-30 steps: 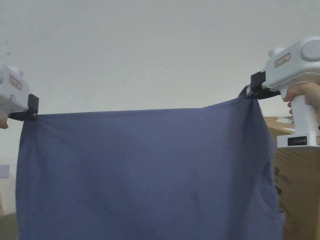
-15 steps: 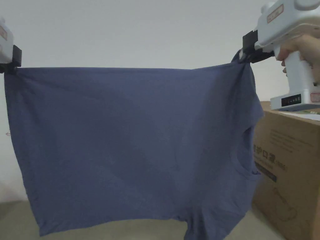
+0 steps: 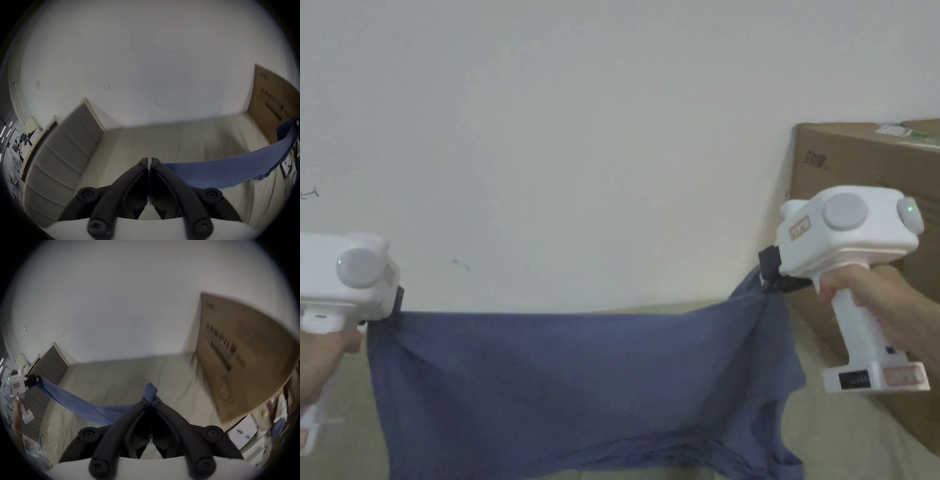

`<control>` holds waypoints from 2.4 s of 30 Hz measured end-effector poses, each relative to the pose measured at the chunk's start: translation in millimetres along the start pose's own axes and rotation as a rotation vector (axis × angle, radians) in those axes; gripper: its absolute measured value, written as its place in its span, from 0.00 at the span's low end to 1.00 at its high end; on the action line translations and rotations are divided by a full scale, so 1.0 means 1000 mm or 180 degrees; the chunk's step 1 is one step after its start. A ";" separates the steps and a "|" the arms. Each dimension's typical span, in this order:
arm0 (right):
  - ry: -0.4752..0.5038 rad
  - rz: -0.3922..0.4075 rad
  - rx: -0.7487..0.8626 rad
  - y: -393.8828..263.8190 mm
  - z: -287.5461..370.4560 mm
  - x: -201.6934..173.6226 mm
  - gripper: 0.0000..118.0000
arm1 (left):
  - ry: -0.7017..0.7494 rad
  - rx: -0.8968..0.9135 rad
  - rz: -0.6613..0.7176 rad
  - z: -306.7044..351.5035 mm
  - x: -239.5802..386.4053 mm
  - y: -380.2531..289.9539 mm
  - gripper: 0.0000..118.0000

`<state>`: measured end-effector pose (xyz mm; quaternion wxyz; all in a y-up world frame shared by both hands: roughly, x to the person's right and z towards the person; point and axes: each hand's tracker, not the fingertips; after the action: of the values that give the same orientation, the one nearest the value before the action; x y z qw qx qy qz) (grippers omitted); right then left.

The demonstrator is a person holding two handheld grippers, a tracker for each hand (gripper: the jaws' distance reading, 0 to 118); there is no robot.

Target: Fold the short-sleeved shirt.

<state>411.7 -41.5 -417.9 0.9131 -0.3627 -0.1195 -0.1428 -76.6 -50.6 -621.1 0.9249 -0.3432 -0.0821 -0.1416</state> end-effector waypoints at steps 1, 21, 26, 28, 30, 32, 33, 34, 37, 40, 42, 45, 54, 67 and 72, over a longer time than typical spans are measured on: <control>0.0060 -0.0105 -0.0102 -0.015 -0.020 0.006 0.00 | -0.0044 -0.0118 -0.0008 -0.018 0.006 -0.016 0.01; 0.0189 -0.0481 -0.0774 -0.232 -0.007 0.046 0.00 | -0.0326 -0.0843 -0.0089 -0.005 -0.012 -0.225 0.01; 0.0152 -0.0325 -0.0725 -0.323 0.082 0.033 0.00 | -0.0431 -0.0844 0.0006 0.071 -0.032 -0.307 0.01; 0.0124 -0.0360 -0.0748 -0.362 0.113 0.028 0.00 | -0.0507 -0.0887 -0.0007 0.097 -0.044 -0.344 0.01; 0.0129 -0.0461 -0.0765 -0.400 0.140 0.027 0.00 | -0.0536 -0.0987 0.0161 0.127 -0.055 -0.385 0.01; 0.0133 -0.0459 -0.0758 -0.434 0.160 0.022 0.00 | -0.0561 -0.0962 0.0497 0.153 -0.064 -0.421 0.01; 0.0029 -0.0439 -0.0752 -0.449 0.170 0.019 0.00 | -0.0675 -0.0957 0.0593 0.164 -0.070 -0.438 0.01; -0.0018 -0.0392 -0.0718 -0.463 0.178 0.016 0.00 | -0.0705 -0.0963 0.0709 0.172 -0.074 -0.453 0.01; 0.0021 -0.0377 -0.0778 -0.496 0.200 0.015 0.00 | -0.0710 -0.1021 0.0718 0.196 -0.082 -0.488 0.01; 0.0056 -0.0423 -0.0759 -0.519 0.220 0.011 0.00 | -0.0615 -0.1007 0.0423 0.220 -0.080 -0.507 0.01; 0.0006 -0.0296 -0.0757 -0.530 0.229 0.005 0.00 | -0.0644 -0.0981 0.0429 0.231 -0.081 -0.518 0.01; -0.0032 -0.0227 -0.0782 -0.539 0.235 0.009 0.00 | -0.0694 -0.1004 0.0542 0.240 -0.083 -0.527 0.01; -0.0062 -0.0231 -0.0653 -0.540 0.234 0.007 0.72 | -0.0591 -0.1057 0.0441 0.240 -0.069 -0.531 0.74; 0.0292 -0.0319 -0.0336 -0.552 0.291 -0.004 0.74 | -0.0964 -0.0684 0.0835 0.331 -0.056 -0.567 0.47; 0.0097 -0.0098 -0.0132 -0.561 0.305 -0.017 0.12 | -0.0694 -0.0663 0.0622 0.340 -0.043 -0.599 0.00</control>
<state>166.1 -217.2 145.2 0.9048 -0.3774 -0.1082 -0.1648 -326.8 -252.2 -10.1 0.8793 -0.4569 -0.1330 -0.0207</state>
